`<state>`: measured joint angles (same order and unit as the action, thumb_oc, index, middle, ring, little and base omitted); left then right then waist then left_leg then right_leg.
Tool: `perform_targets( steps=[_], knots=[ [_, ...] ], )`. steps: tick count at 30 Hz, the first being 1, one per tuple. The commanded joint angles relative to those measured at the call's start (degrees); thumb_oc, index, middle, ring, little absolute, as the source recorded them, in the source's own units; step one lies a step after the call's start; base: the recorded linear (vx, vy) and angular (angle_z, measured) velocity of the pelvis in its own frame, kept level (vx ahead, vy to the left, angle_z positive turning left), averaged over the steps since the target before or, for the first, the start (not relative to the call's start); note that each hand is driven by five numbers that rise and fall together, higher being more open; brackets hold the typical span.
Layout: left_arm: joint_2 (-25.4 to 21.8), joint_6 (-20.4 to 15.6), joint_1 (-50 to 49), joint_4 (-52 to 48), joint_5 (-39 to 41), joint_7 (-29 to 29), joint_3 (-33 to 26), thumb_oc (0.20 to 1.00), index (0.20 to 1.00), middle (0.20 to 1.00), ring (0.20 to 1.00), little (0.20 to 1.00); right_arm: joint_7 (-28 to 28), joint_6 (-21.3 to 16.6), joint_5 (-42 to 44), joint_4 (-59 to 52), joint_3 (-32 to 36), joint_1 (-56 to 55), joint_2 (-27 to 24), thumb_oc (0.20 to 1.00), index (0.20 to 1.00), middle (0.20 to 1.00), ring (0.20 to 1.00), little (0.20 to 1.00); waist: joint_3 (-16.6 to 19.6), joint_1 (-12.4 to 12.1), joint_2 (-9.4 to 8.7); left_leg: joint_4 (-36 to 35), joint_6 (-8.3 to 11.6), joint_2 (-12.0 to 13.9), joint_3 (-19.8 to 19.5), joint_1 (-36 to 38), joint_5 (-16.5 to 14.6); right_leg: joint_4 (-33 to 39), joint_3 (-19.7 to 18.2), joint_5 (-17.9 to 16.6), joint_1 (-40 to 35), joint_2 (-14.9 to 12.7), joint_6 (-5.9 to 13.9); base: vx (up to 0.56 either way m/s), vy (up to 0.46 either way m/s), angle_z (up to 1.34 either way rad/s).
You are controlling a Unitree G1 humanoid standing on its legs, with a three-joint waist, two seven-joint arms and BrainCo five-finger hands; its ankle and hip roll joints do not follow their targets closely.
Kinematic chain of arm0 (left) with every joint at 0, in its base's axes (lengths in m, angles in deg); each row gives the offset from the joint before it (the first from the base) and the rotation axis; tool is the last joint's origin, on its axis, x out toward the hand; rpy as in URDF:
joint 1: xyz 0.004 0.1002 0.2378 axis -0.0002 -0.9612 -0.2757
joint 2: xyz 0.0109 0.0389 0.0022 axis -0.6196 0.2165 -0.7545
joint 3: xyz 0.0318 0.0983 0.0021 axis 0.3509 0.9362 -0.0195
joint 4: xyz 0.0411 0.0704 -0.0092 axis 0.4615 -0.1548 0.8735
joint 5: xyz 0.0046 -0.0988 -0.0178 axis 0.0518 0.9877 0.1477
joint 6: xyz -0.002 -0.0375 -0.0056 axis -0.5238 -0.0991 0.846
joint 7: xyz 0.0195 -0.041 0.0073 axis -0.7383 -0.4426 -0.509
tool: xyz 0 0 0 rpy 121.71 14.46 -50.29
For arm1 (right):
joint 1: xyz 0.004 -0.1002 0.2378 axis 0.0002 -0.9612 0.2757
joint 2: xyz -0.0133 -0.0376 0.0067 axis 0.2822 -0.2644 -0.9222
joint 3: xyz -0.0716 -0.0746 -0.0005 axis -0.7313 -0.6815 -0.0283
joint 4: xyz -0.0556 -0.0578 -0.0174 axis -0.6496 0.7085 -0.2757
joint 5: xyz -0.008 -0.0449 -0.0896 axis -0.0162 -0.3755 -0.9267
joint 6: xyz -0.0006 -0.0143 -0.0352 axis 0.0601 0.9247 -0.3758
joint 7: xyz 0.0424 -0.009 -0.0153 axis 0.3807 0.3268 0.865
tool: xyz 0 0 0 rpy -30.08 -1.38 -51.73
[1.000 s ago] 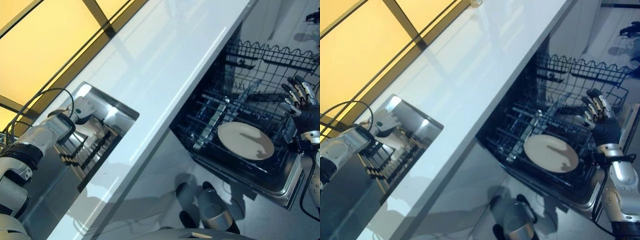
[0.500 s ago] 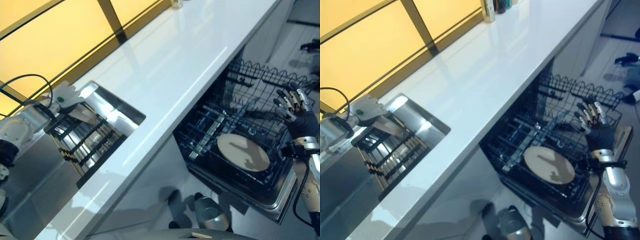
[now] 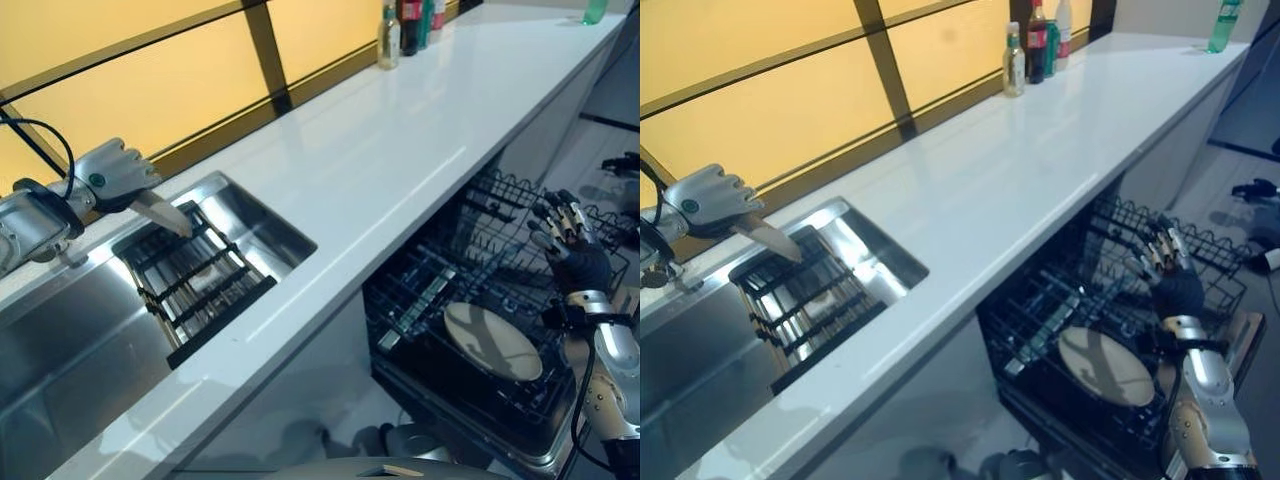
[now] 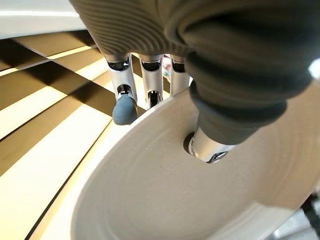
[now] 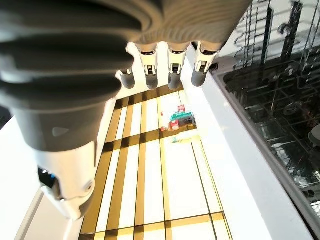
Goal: Pick up plates and place into dishwasher.
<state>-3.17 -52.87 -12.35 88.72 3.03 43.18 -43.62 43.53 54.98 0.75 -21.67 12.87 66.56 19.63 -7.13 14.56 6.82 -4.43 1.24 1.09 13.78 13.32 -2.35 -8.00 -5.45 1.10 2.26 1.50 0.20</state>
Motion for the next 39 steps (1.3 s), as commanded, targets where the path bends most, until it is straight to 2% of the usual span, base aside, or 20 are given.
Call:
perform_targets(
  steps=[1, 7, 11, 15, 18, 21, 26, 28, 31, 34, 39],
  knots=[
    [-3.7, 0.0, 2.2, -2.4, 11.4, -0.5, -4.9, 0.200, 0.200, 0.200, 0.200, 0.200, -0.6, -5.1, 1.8, -5.5, 0.2, 0.2, -1.0, 1.000, 1.000, 1.000, 1.000, 1.000, 4.6, 0.0, -1.45, 2.9, -1.68, 0.2, -3.1, -5.7, 1.2, 1.4, 1.9, -0.6, -3.4, -3.8, 5.81, -0.05, -0.008, 0.02],
    [-1.9, 0.3, 1.1, -7.2, 27.3, -0.2, -8.4, 0.200, 0.200, 0.200, 0.200, 0.200, -1.5, -7.4, 0.5, -4.3, -0.7, 0.2, 0.9, 1.000, 1.000, 1.000, 1.000, 1.000, 5.0, -0.9, -2.44, 2.6, -1.90, 0.1, -3.4, -6.0, 1.4, 1.6, 1.9, -1.1, -3.2, -3.7, 6.01, -0.07, -0.010, 0.00],
    [2.8, -1.1, -6.8, -9.6, 33.8, 0.2, -17.8, 0.200, 0.200, 0.200, 0.200, 0.200, -1.5, -8.2, -0.5, -2.7, -1.1, 0.6, 2.7, 1.000, 1.000, 1.000, 1.000, 1.000, 5.4, -1.5, -3.22, 2.3, -1.96, 0.1, -3.4, -6.0, 1.8, 1.8, 1.7, -1.7, -3.1, -3.6, 5.99, -0.06, 0.003, -0.02],
    [9.7, -2.9, -12.9, -10.4, 38.4, 0.3, -26.6, 0.200, 0.200, 0.200, 0.200, 0.200, -2.6, -8.3, -2.3, -0.6, -0.9, 1.6, 3.9, 1.000, 1.000, 1.000, 1.000, 1.000, 6.0, -2.3, -4.06, 2.0, -1.99, 0.0, -4.1, -6.1, 2.0, 2.1, 1.6, -2.0, -3.3, -3.5, 5.77, -0.07, 0.003, 0.03],
    [13.6, -3.2, -14.0, -10.4, 41.8, 1.0, -29.5, 0.200, 0.200, 0.200, 0.200, 0.200, -5.5, -9.2, -6.2, 0.0, -1.3, 2.6, 4.4, 1.000, 1.000, 1.000, 1.000, 1.000, 6.2, -2.6, -4.42, 1.9, -2.05, -0.1, -4.5, -6.3, 2.1, 2.3, 1.7, -2.1, -3.3, -3.5, 5.62, -0.07, 0.011, 0.08],
    [20.2, -3.9, -15.8, -10.6, 44.3, 3.1, -31.9, 0.200, 0.200, 0.200, 0.200, 0.200, -7.7, -9.6, -8.1, -0.2, -1.8, 3.9, 5.8, 1.000, 1.000, 1.000, 1.000, 1.000, 6.4, -3.1, -4.98, 1.6, -2.10, -0.2, -5.0, -6.4, 2.3, 2.2, 1.8, -2.6, -3.1, -3.4, 5.43, -0.09, 0.029, 0.03],
    [30.9, -3.9, -18.1, -11.8, 47.0, 5.1, -32.5, 0.200, 0.200, 0.200, 0.200, 0.200, -13.3, -11.0, -14.6, -0.6, -2.2, 6.4, 6.2, 1.000, 1.000, 1.000, 1.000, 1.000, 6.5, -3.8, -5.60, 1.4, -2.17, -0.4, -6.0, -6.6, 2.4, 1.8, 2.2, -3.0, -2.8, -3.6, 5.25, -0.06, 0.036, 0.08],
    [34.7, -3.1, -18.5, -13.0, 48.0, 5.5, -31.7, 0.200, 0.200, 0.200, 0.200, 0.200, -18.0, -11.5, -20.4, -1.4, -2.3, 7.8, 5.8, 1.000, 1.000, 1.000, 1.000, 1.000, 6.4, -4.2, -5.85, 1.4, -2.23, -0.6, -6.4, -6.7, 2.3, 1.6, 2.4, -3.0, -2.8, -3.6, 5.23, -0.05, 0.025, 0.03],
    [38.6, -2.7, -18.5, -14.5, 50.1, 5.4, -30.2, 0.200, 0.200, 0.200, 0.200, 0.200, -22.1, -11.7, -24.5, -2.8, -2.4, 10.0, 4.4, 1.000, 1.000, 1.000, 1.000, 1.000, 6.3, -4.6, -6.04, 1.3, -2.37, -0.7, -6.8, -6.7, 2.3, 1.5, 2.5, -3.1, -2.8, -3.7, 5.25, -0.04, 0.024, 0.04],
    [41.5, -2.3, -17.8, -15.9, 51.8, 5.2, -27.9, 0.200, 0.200, 0.200, 0.200, 0.200, -22.9, -12.3, -27.6, -3.9, -2.7, 11.9, 3.5, 1.000, 1.000, 1.000, 1.000, 1.000, 6.2, -4.8, -6.24, 1.2, -2.50, -0.8, -6.9, -6.8, 2.2, 1.4, 2.6, -3.1, -2.7, -3.8, 5.36, -0.03, 0.012, 0.01],
    [45.3, -2.1, -15.9, -17.3, 55.2, 3.6, -25.0, 0.200, 0.200, 0.200, 0.200, 0.200, -19.8, -11.3, -33.4, -4.9, -5.5, 16.5, 1.4, 1.000, 1.000, 1.000, 1.000, 1.000, 6.3, -5.5, -6.61, 1.3, -2.60, -0.9, -7.2, -7.0, 2.1, 1.4, 3.1, -2.9, -2.7, -4.0, 5.44, -0.01, 0.001, 0.00]
  ],
)
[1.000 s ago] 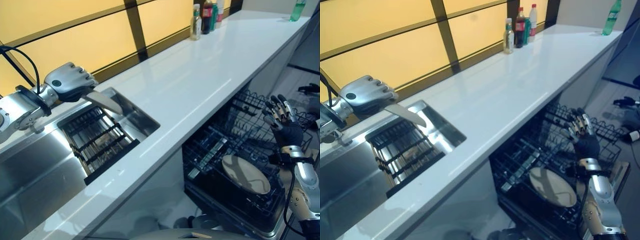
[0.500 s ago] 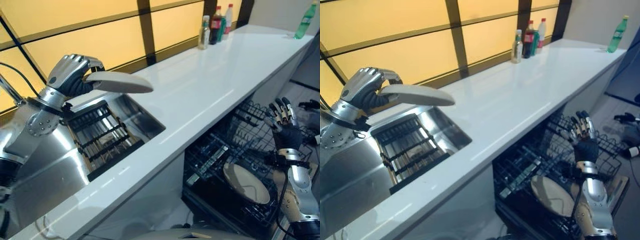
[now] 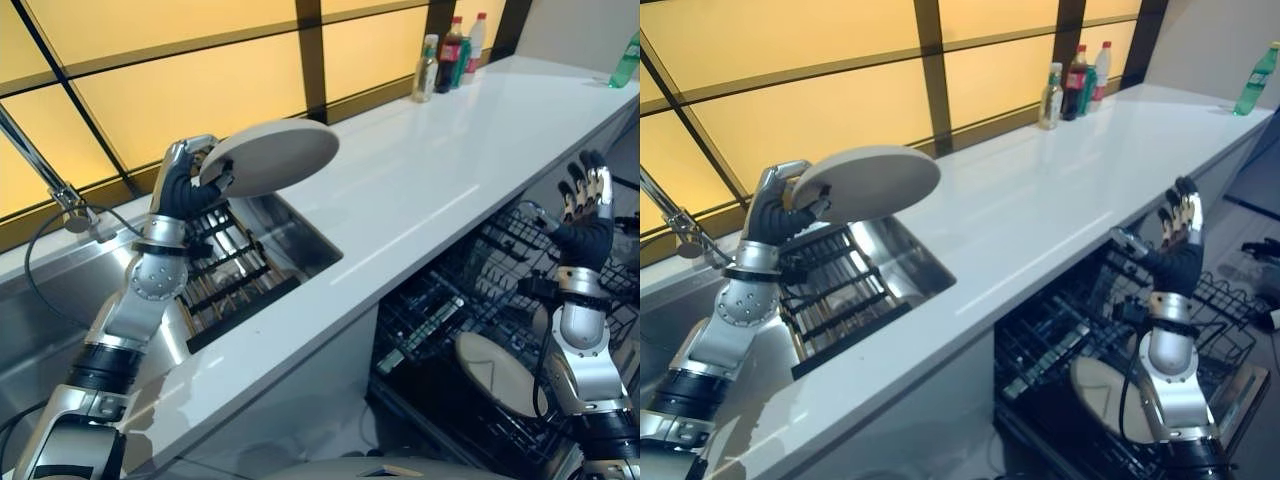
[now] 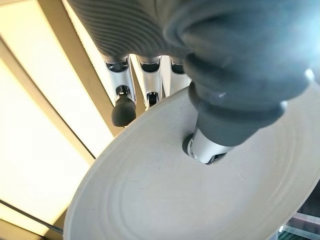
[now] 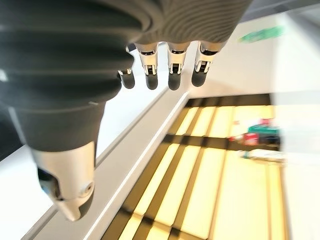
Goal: Pick up plates and place into dishwasher.
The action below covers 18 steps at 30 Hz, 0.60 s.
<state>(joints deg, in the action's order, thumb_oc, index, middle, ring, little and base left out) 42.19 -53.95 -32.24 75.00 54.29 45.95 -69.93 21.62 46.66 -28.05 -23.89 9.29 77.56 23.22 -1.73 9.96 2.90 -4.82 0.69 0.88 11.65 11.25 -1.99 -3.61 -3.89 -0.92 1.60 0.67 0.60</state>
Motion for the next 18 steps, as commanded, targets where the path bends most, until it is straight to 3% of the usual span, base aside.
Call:
perform_targets(
  steps=[1, 10, 15, 18],
  knots=[
    [0.5, -0.8, 4.2, -4.0, 4.0, 0.8, 1.9, 0.200, 0.200, 0.200, 0.200, 0.200, 4.4, -2.4, -4.9, -2.8, -2.6, 6.3, -2.9, 1.000, 1.000, 1.000, 1.000, 1.000, 1.0, -1.0, -2.75, 1.6, -2.08, -0.8, -5.2, -5.0, 1.8, -3.0, 1.6, -0.9, -2.1, -3.2, 5.03, 0.00, 0.000, 0.00],
    [3.1, 0.9, 5.6, -5.3, 4.6, -0.6, 5.3, 0.200, 0.200, 0.200, 0.200, 0.200, 15.0, 4.1, -7.2, -2.4, -9.1, 12.0, -6.1, 1.000, 1.000, 1.000, 1.000, 1.000, 1.7, -2.1, -3.53, 1.6, -2.21, -0.9, -5.9, -5.4, 1.8, -2.2, 2.3, -0.6, -2.3, -3.4, 4.87, -0.01, -0.007, 0.07],
    [3.5, 0.7, 6.8, -5.2, 5.4, -1.5, 6.7, 0.200, 0.200, 0.200, 0.200, 0.200, 22.8, 9.3, -3.5, -1.8, -14.4, 16.5, -7.1, 1.000, 1.000, 1.000, 1.000, 1.000, 1.9, -3.0, -3.87, 1.5, -2.22, -1.0, -6.4, -5.8, 2.0, -2.0, 2.7, -0.7, -2.3, -3.7, 4.92, 0.00, 0.000, 0.00],
    [3.5, 0.4, 7.7, -5.0, 5.9, -1.9, 7.7, 0.200, 0.200, 0.200, 0.200, 0.200, 22.7, 11.6, -3.1, -0.3, -17.0, 19.2, -6.1, 1.000, 1.000, 1.000, 1.000, 1.000, 2.0, -3.4, -3.95, 1.4, -2.18, -1.0, -6.6, -5.9, 2.2, -1.8, 3.1, -0.7, -2.4, -3.9, 4.87, -0.02, -0.009, 0.08]
  ],
)
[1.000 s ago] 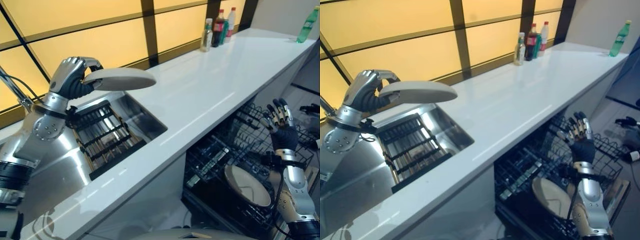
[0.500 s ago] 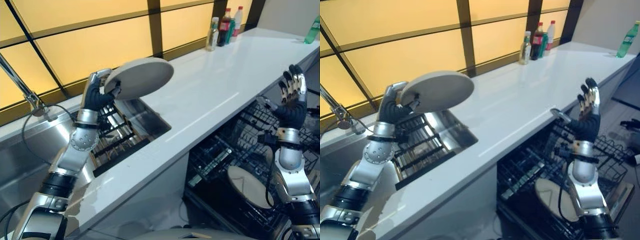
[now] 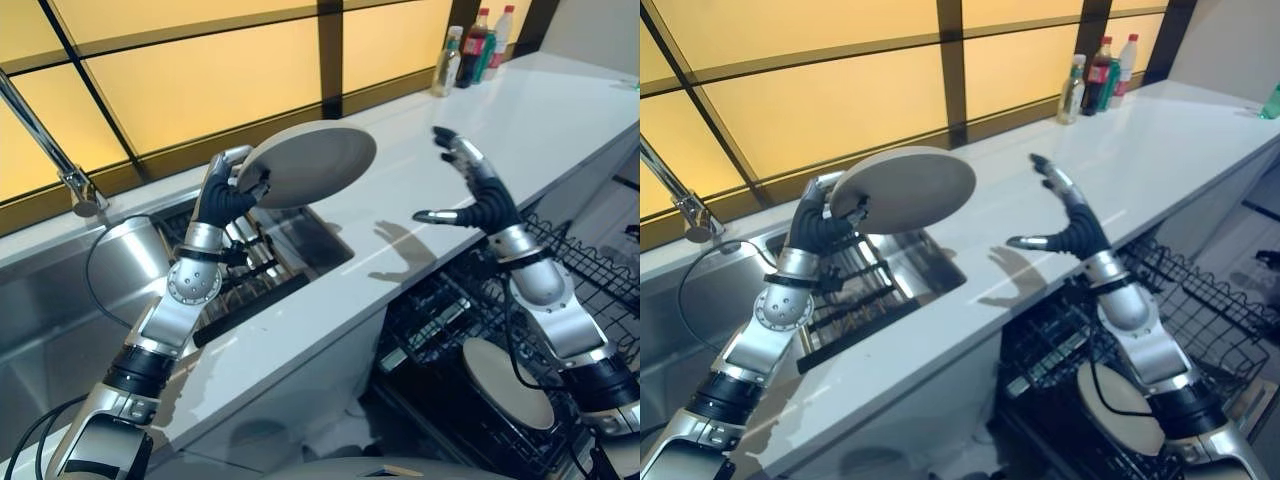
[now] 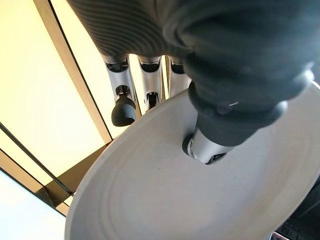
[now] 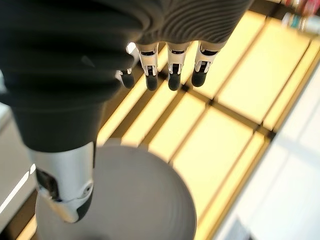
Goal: Pick up plates and place into dishwasher.
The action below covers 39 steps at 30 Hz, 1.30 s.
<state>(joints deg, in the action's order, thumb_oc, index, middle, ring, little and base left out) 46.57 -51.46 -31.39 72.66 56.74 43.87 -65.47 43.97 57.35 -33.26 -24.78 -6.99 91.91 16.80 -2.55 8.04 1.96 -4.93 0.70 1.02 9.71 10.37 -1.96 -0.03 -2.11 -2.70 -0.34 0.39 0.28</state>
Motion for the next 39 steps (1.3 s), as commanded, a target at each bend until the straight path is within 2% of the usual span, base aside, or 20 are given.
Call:
perform_targets(
  steps=[1, 11, 22, 30, 34, 35, 36, 37, 39],
  knots=[
    [-0.8, -2.0, 7.1, -2.7, 3.6, 0.1, 3.6, 0.200, 0.200, 0.200, 0.200, 0.200, 0.1, 1.5, 2.5, 0.9, -1.4, 5.6, 0.9, 1.000, 1.000, 1.000, 1.000, 1.000, 2.8, -1.7, -3.00, 1.5, -2.18, -1.1, -4.7, -5.0, 2.1, -5.3, 1.4, 1.1, -0.5, -3.7, 5.21, -0.01, -0.003, 0.13],
    [1.4, -3.0, 5.8, -4.3, 4.0, -3.3, 5.0, 0.200, 0.200, 0.200, 0.200, 0.200, -3.0, 6.4, 3.9, 0.6, -2.7, 8.3, 5.5, 1.000, 1.000, 1.000, 1.000, 1.000, 2.9, -2.8, -2.71, 0.9, -2.34, -1.1, -4.9, -5.1, 2.4, -5.3, 1.7, 0.5, -0.5, -4.4, 5.74, 0.00, 0.002, 0.02],
    [1.5, -2.7, 4.9, -4.7, 3.8, -4.4, 5.5, 0.200, 0.200, 0.200, 0.200, 0.200, -8.3, 6.9, 7.2, 0.8, -0.4, 7.0, 8.8, 1.000, 1.000, 1.000, 1.000, 1.000, 2.8, -2.9, -2.59, 0.6, -2.60, -1.1, -4.2, -4.8, 2.0, -5.1, 1.7, 0.0, -0.4, -5.1, 6.50, -0.01, 0.012, 0.04],
    [2.2, -2.9, 5.0, -4.4, 4.4, -5.0, 6.3, 0.200, 0.200, 0.200, 0.200, 0.200, -2.8, 6.5, 12.5, -0.7, -2.2, 8.0, 10.4, 1.000, 1.000, 1.000, 1.000, 1.000, 2.8, -3.3, -2.65, 0.9, -2.80, -1.3, -4.5, -5.1, 2.0, -5.3, 1.5, 0.4, -0.1, -5.1, 6.45, 0.00, 0.000, 0.00],
    [2.7, -3.7, 4.9, -4.1, 5.0, -5.6, 6.7, 0.200, 0.200, 0.200, 0.200, 0.200, 1.1, 8.1, 14.6, -2.2, -4.2, 9.6, 10.5, 1.000, 1.000, 1.000, 1.000, 1.000, 3.0, -3.6, -2.80, 1.2, -2.71, -1.2, -4.4, -5.4, 2.0, -5.1, 1.6, 0.7, -0.2, -5.1, 6.30, 0.00, 0.000, 0.00],
    [2.8, -3.8, 4.9, -4.0, 5.1, -5.8, 6.7, 0.200, 0.200, 0.200, 0.200, 0.200, 1.8, 8.4, 14.6, -2.3, -4.5, 9.8, 10.5, 0.809, 0.809, 0.809, 0.809, 0.809, 3.1, -3.6, -2.82, 1.2, -2.69, -1.2, -4.4, -5.4, 2.0, -5.0, 1.6, 0.8, -0.2, -5.2, 6.28, 0.00, 0.000, 0.00],
    [3.0, -3.8, 4.9, -4.2, 5.2, -6.2, 6.7, 0.200, 0.200, 0.200, 0.200, 0.200, 3.5, 9.0, 14.6, -2.5, -5.1, 9.8, 10.5, 0.464, 0.464, 0.464, 0.464, 0.464, 3.2, -3.7, -2.90, 1.2, -2.66, -1.2, -4.5, -5.4, 2.1, -4.8, 1.7, 0.8, -0.3, -5.2, 6.23, 0.00, 0.000, 0.00],
    [3.1, -3.9, 5.0, -4.1, 5.2, -6.2, 6.8, 0.200, 0.200, 0.200, 0.200, 0.200, 4.4, 9.4, 14.5, -2.5, -5.6, 10.0, 10.4, 0.200, 0.200, 0.200, 0.200, 0.200, 3.3, -3.8, -2.96, 1.2, -2.62, -1.1, -4.6, -5.4, 2.1, -4.7, 1.8, 0.9, -0.4, -5.2, 6.19, 0.00, 0.000, 0.00],
    [3.0, -3.6, 5.3, -4.4, 5.5, -6.3, 7.0, 0.200, 0.200, 0.200, 0.200, 0.200, 5.9, 9.9, 14.2, -2.5, -6.8, 10.5, 10.0, 0.200, 0.200, 0.200, 0.200, 0.200, 3.4, -4.0, -3.03, 1.2, -2.53, -1.1, -4.7, -5.5, 2.2, -4.4, 2.0, 1.2, -0.7, -5.1, 6.06, 0.00, 0.000, 0.00]
  ],
)
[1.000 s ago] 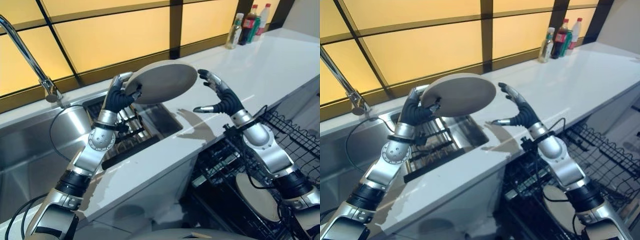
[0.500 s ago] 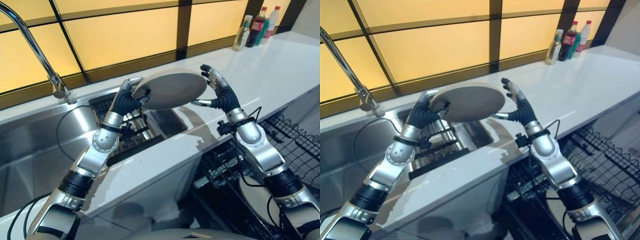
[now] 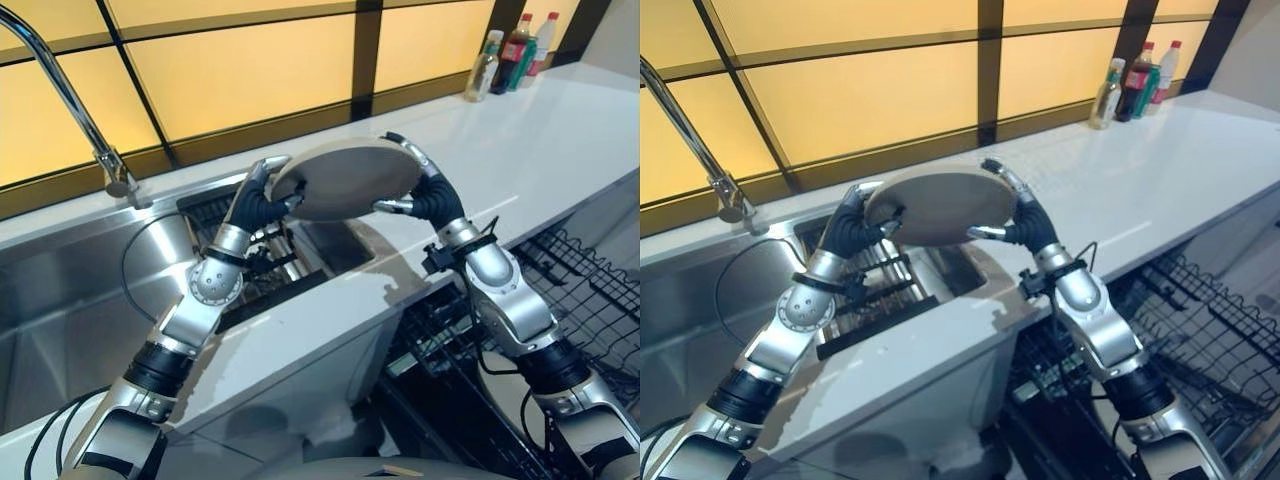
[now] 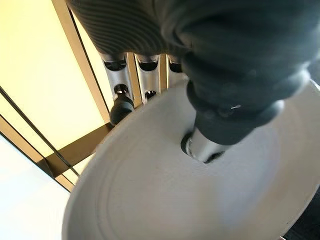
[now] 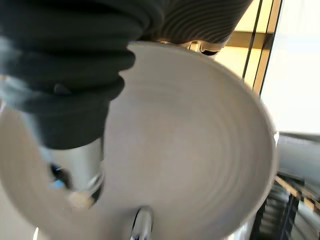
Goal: Pick up plates and place into dishwasher.
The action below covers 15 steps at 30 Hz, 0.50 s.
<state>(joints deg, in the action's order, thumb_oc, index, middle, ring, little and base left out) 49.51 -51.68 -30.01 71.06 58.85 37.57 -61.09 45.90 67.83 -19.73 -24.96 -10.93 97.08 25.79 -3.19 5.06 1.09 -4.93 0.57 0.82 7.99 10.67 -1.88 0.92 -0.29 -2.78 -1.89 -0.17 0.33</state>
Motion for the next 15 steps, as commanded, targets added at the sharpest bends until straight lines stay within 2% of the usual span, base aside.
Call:
perform_targets(
  steps=[1, 15],
  knots=[
    [0.0, -3.4, 4.0, -2.7, 3.7, 0.1, 2.8, 0.200, 0.200, 0.200, 0.200, 0.200, 4.3, -0.6, 1.1, -2.2, -3.3, 5.6, 0.7, 0.200, 0.200, 0.200, 0.200, 0.200, 4.0, -1.1, -2.20, 1.2, -2.35, -0.8, -3.0, -5.8, 2.1, -5.1, 0.3, 1.4, 0.7, -4.6, 5.95, 0.01, 0.001, 0.03],
    [-0.2, -3.7, 3.6, -1.8, 6.2, -2.5, 2.8, 0.200, 0.200, 0.200, 0.200, 0.200, 6.6, -1.2, 3.1, -1.8, -2.3, 4.9, 0.4, 0.200, 0.200, 0.200, 0.200, 0.200, 4.2, -0.9, -2.24, 1.0, -2.30, -0.7, -2.8, -5.8, 2.2, -5.1, 0.5, 1.5, 0.9, -4.6, 5.85, 0.00, 0.001, 0.01]
  ],
)
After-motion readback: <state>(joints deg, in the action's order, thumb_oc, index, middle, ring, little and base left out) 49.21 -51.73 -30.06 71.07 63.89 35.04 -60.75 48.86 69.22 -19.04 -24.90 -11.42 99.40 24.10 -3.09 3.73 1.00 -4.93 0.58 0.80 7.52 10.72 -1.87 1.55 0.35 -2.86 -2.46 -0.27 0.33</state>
